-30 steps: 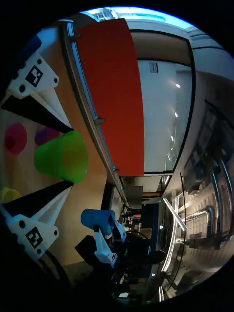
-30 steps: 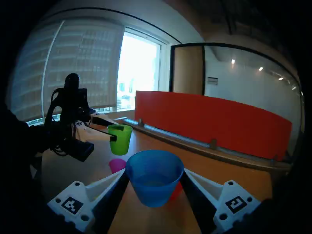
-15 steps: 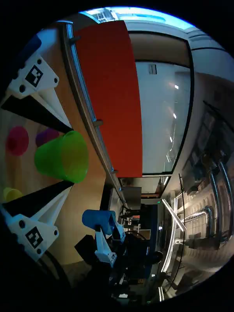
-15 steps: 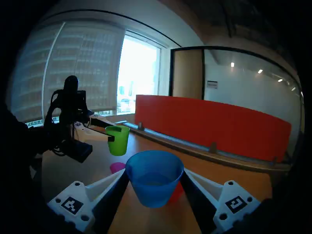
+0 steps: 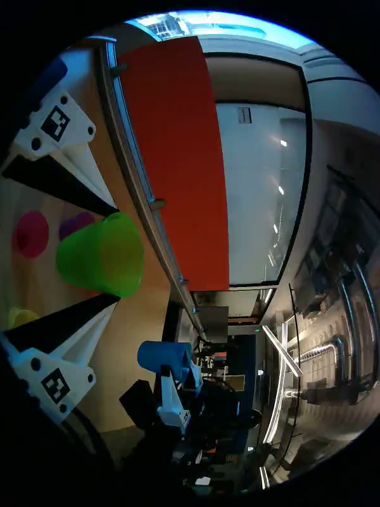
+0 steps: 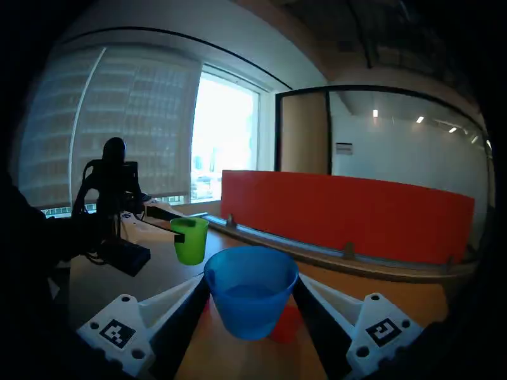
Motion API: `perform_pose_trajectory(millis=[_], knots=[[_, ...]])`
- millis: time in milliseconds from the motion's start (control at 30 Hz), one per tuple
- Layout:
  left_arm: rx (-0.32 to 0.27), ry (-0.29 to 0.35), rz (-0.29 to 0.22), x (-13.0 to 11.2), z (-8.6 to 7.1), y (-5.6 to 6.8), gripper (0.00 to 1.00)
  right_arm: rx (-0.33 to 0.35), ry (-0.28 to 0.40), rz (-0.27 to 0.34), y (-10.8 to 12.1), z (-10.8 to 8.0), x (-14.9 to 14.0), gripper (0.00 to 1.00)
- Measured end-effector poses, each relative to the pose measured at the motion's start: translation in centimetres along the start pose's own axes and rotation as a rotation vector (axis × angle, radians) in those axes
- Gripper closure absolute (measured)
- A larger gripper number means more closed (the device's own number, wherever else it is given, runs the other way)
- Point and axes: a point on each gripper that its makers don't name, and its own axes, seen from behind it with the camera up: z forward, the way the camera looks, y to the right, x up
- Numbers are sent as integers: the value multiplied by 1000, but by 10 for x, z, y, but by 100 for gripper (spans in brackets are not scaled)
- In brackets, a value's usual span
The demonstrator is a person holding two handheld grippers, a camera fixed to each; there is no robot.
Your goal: Pour water
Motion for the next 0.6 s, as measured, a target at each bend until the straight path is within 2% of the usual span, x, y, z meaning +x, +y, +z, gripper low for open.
perform_pose_trajectory(millis=[400,600], knots=[[5,-2,1,-2,-6,-4,11,10,18,3,-1,5,8,9],[-3,-2,2,-4,-12,-2,12,25,16,-8,-4,11,12,9]])
